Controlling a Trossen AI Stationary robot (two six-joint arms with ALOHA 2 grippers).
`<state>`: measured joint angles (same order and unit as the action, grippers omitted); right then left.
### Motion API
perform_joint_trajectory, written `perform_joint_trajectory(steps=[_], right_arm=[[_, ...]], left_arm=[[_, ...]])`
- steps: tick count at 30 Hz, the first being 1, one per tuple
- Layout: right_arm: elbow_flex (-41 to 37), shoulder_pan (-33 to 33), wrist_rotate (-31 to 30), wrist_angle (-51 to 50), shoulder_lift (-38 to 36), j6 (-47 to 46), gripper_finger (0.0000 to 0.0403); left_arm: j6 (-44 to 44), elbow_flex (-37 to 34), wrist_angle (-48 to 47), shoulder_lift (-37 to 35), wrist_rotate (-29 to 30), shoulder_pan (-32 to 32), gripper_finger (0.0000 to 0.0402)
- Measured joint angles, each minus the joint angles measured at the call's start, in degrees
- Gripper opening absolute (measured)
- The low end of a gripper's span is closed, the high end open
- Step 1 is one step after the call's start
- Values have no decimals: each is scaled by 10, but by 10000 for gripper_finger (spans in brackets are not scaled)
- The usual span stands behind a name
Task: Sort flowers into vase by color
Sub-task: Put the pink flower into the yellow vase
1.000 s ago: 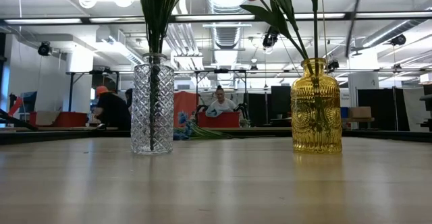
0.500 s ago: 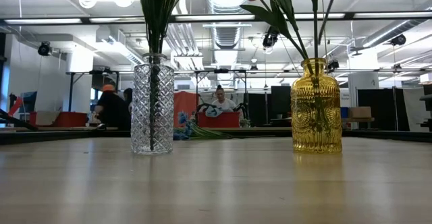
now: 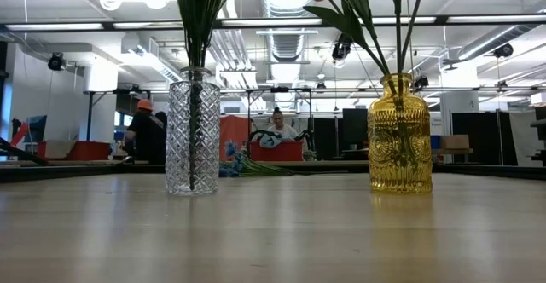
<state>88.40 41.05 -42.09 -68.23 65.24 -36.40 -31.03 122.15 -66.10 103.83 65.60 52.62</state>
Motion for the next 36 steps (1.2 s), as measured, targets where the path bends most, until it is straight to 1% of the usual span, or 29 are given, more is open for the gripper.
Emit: perform_joint_trajectory(steps=[8, 36], right_arm=[[0, -10, 0, 0, 1, 4, 13], [-7, -10, 0, 2, 5, -5, 13]], left_arm=[[0, 0, 0, 0, 0, 0, 114], [0, -5, 0, 0, -1, 0, 114]])
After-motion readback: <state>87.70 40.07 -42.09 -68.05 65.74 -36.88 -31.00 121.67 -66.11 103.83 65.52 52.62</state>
